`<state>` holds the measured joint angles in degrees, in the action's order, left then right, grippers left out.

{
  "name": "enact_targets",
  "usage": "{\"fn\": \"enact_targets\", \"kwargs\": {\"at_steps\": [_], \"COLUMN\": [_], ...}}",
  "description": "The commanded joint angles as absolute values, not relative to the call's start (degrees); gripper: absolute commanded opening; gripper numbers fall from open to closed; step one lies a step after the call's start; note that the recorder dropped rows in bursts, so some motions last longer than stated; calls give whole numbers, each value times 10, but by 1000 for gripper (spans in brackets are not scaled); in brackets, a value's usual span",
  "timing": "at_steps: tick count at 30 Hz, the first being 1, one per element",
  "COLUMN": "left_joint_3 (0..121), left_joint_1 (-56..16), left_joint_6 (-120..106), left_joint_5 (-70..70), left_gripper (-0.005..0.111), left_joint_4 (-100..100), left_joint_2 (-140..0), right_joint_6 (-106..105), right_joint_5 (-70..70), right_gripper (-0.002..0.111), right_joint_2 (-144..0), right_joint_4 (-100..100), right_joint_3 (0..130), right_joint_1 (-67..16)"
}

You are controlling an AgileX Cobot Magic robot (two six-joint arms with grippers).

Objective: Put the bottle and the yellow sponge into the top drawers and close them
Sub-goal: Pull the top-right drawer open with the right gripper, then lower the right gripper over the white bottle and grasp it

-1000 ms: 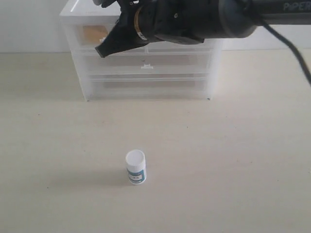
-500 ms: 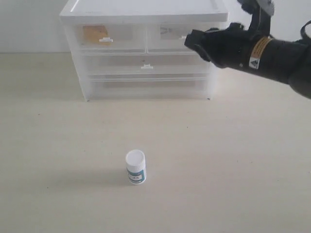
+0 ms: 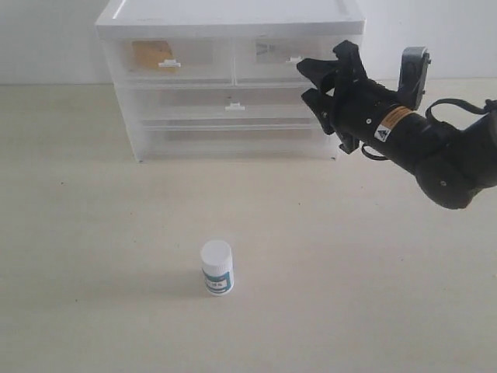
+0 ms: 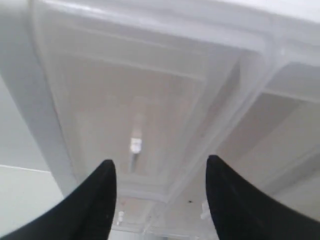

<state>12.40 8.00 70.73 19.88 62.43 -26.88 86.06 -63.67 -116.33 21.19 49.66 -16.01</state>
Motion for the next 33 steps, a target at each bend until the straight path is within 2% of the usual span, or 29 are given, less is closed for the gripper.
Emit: {"fn": "enact_targets", "kwargs": {"at_steps": [1, 5, 7, 9, 10, 16, 23, 28, 30, 33], "left_joint_3": [122, 122, 122, 122, 122, 122, 122, 122, 122, 122], "left_joint_1": [81, 81, 81, 81, 81, 81, 81, 81, 81, 81], "left_joint_6": [708, 708, 708, 708, 708, 708, 708, 708, 708, 708], "left_joint_5": [200, 200, 200, 200, 200, 200, 200, 200, 200, 200], "left_gripper": [4, 4, 4, 4, 4, 4, 4, 4, 4, 4], "left_joint_4": [619, 619, 619, 619, 619, 619, 619, 619, 619, 619], "left_joint_2": [-265, -265, -265, -265, -265, -265, -265, -265, -265, -265], "right_joint_6": [883, 883, 883, 890, 901, 899, 756, 699, 707, 709], "right_joint_5": [-669, -640, -629, -639, -648, -700, -700, -700, -680, -633], "right_gripper": [51, 47, 29, 6, 0, 0, 0, 1, 7, 28], "right_joint_2": [-1174, -1174, -1174, -1174, -1174, -1165, -1083, -1048, -1047, -1047], "right_joint_4": [209, 202, 202, 200, 203, 271, 349, 428, 446, 462], "right_joint_3": [529, 551, 561, 561, 560, 504, 334, 291, 293, 293], "right_joint_1": [-160, -160, -160, -160, -160, -160, -160, -160, -160, -160]}}
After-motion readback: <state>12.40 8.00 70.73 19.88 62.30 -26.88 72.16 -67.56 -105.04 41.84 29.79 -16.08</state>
